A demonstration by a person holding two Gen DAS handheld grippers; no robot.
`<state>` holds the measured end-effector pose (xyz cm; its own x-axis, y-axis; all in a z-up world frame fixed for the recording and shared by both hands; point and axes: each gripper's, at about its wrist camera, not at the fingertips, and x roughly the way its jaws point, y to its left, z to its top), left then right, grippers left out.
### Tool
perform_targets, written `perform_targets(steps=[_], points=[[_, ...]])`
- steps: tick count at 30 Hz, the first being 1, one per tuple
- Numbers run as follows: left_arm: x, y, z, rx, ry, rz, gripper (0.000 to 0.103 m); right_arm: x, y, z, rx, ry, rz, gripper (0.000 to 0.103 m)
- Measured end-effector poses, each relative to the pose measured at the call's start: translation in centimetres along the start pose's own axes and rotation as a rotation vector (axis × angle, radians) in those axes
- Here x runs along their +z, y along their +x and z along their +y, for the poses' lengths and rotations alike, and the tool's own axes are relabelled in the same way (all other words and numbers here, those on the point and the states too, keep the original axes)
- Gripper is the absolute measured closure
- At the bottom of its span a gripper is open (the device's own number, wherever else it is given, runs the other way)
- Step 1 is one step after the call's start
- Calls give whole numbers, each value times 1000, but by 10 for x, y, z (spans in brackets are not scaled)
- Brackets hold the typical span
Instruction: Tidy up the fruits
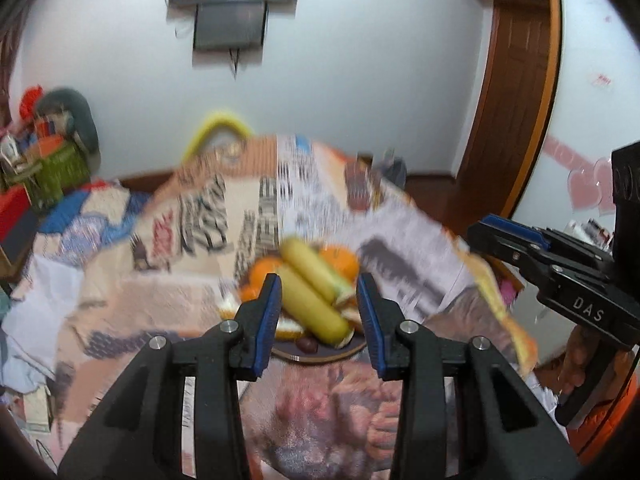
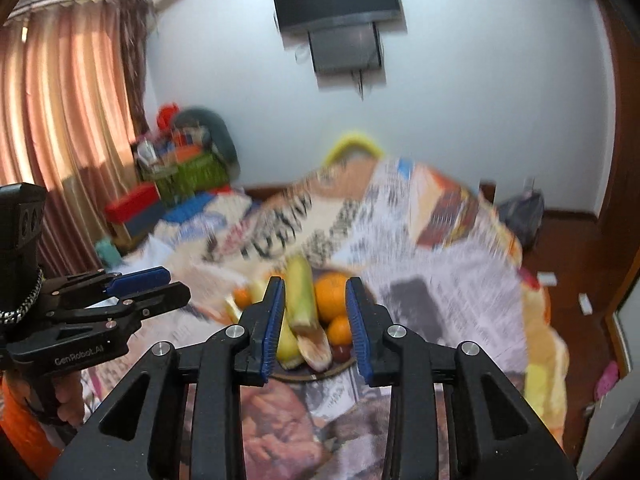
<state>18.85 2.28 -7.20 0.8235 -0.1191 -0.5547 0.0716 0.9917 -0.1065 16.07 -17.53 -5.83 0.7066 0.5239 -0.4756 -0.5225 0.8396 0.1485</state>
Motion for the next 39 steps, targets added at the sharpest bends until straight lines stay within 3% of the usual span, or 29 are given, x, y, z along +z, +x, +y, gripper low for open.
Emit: perform_targets(steps=[7,12,16,24,39], points=[[20,-90,-19,26,32,-227,51,21,-69,31,-11,-35,-191,70],[17,-132,-31,36,54,-318,38,20,-99,46,-35,-36,-281,47],[11,-149,-33,45,49,-352,18,17,-106,54,-67,-40,-313,28],[4,-163,-32,59,50,-387,5,11,-114,60,-113,-35,-362,0],[-2,-171,-37,59,46,-402,0,1,-126,62,-137,-35,-381,0]])
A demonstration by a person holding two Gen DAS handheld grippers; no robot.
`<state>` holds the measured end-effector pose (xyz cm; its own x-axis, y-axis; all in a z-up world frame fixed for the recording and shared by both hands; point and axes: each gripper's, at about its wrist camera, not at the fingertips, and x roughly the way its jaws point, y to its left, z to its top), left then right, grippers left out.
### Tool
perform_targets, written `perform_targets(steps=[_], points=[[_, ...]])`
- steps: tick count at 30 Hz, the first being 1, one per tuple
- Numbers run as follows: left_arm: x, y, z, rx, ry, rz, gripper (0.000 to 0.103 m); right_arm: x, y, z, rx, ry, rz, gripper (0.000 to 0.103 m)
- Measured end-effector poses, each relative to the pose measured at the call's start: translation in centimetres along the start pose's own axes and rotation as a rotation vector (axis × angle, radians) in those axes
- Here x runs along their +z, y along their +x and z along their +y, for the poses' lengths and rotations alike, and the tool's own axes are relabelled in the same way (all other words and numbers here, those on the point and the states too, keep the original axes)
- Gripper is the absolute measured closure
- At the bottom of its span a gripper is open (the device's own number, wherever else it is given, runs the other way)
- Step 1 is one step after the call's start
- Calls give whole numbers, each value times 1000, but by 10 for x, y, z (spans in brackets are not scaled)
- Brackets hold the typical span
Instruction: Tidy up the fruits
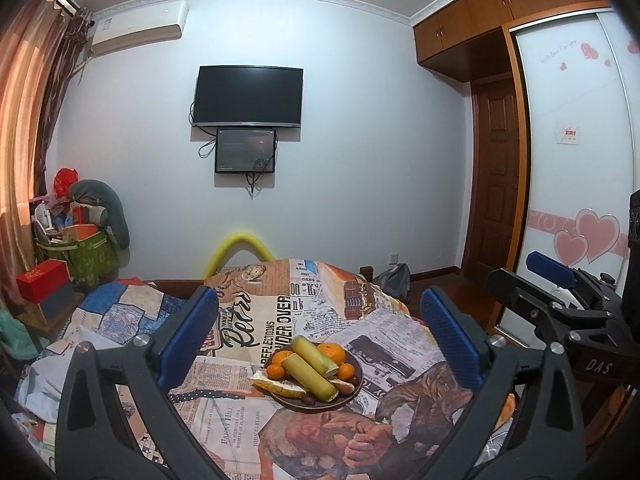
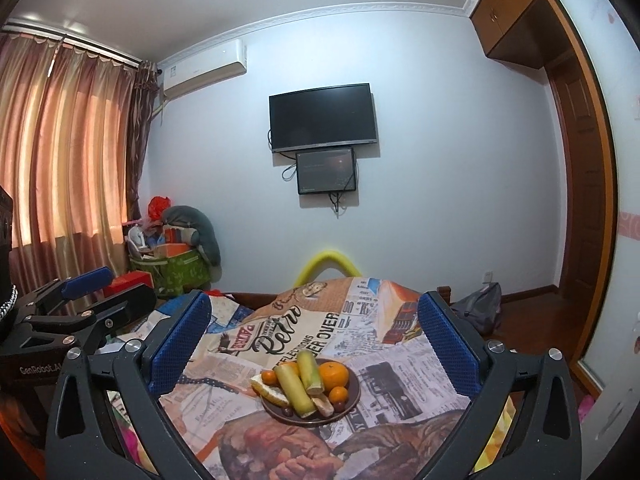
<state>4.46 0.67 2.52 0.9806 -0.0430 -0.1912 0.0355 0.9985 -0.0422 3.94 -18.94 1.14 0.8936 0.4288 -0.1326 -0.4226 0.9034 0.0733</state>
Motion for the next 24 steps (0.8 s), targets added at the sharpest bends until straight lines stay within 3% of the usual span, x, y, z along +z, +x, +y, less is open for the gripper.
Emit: perform_targets(steps=[24], points=[[-3,4,2,-10,-5,10,0,5,-3,0,-8,2,-1,0]])
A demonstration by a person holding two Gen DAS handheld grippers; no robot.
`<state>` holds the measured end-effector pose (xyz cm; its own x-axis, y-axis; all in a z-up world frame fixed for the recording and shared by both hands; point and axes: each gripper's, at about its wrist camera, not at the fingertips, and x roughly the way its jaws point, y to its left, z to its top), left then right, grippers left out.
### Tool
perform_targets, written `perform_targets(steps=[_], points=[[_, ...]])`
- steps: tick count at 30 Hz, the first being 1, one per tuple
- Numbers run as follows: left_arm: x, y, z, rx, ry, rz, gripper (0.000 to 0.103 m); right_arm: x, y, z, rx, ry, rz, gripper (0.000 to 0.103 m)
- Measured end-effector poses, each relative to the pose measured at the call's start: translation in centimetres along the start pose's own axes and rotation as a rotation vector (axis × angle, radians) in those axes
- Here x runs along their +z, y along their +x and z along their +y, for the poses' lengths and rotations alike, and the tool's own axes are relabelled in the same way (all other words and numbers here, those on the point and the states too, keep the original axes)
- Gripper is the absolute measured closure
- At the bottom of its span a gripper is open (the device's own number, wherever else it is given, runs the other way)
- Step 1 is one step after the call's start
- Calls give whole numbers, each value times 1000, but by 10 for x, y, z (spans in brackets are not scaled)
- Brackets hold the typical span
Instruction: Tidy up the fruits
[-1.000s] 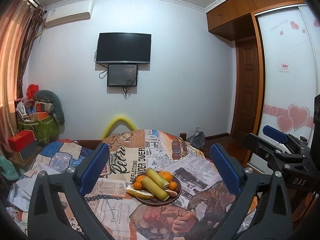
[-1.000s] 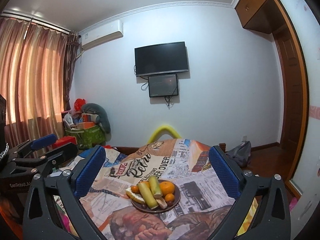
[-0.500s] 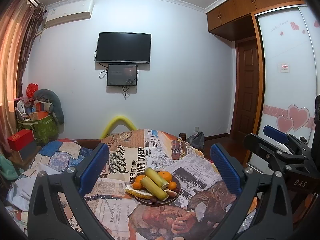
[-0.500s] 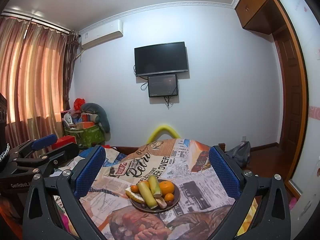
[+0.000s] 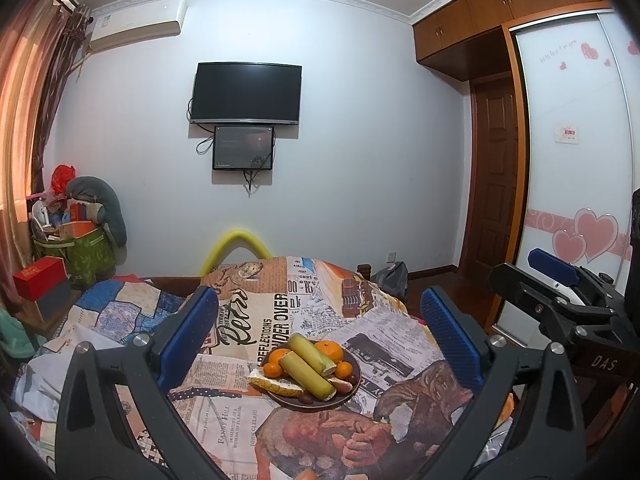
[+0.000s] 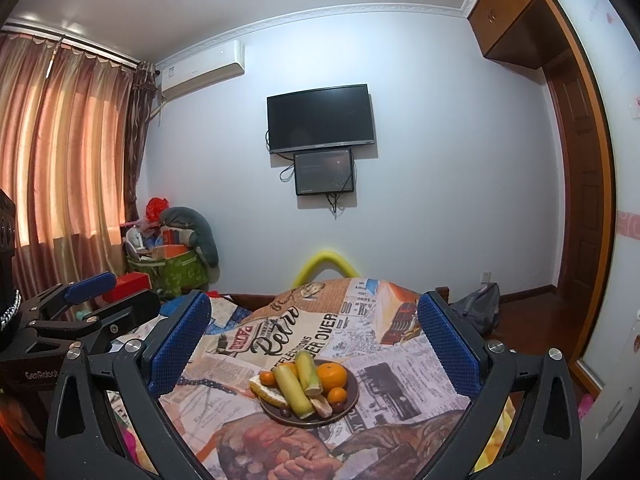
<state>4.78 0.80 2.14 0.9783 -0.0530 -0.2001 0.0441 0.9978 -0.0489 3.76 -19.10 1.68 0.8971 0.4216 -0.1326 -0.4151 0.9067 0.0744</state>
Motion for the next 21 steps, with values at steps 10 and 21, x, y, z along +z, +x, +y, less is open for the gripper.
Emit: perform_targets(steps=[10,21], points=[[0,3,0,-6,-4,7,0,1,-1,-1,0,-2,-2,0],[-1,5,2,-10,-11,15,0,3,0,-1,0,-4,0,0]])
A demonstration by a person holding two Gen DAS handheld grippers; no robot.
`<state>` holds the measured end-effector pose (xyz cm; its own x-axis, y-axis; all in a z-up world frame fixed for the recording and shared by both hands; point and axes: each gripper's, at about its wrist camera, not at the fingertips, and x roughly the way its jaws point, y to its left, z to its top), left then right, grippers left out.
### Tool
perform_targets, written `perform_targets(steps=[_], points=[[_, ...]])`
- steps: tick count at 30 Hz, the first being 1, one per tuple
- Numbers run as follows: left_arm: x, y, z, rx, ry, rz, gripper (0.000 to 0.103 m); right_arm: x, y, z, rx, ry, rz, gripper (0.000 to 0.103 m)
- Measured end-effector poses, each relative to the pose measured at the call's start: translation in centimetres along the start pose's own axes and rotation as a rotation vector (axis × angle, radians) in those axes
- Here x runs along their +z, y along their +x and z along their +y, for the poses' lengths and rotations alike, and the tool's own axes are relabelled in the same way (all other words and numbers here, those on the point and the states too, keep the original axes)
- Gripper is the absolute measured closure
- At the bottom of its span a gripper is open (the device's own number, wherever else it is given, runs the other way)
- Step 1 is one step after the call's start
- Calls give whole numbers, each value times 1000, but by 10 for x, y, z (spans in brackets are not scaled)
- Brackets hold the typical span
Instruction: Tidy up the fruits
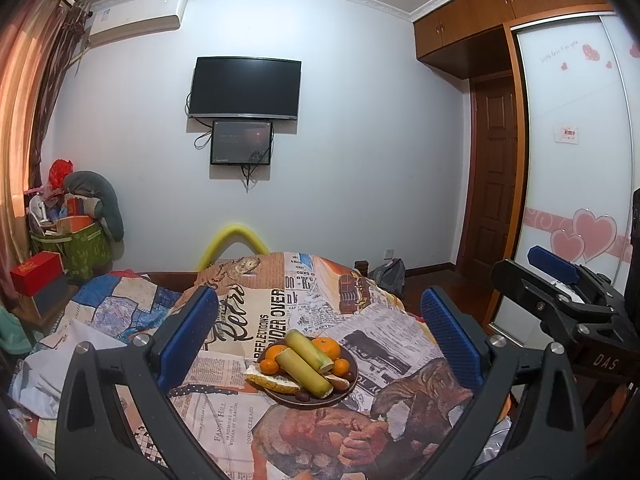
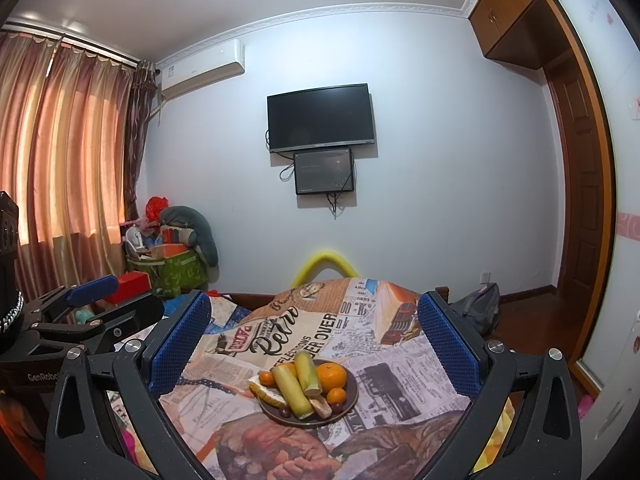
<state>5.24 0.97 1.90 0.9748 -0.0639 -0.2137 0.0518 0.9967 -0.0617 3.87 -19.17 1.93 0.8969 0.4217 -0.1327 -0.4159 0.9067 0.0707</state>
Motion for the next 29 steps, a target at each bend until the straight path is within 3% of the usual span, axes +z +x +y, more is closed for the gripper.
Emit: perform_targets(steps=[29], points=[[-1,3,1,-3,-6,8,0,-3,5,-1,5,-7,17,0]])
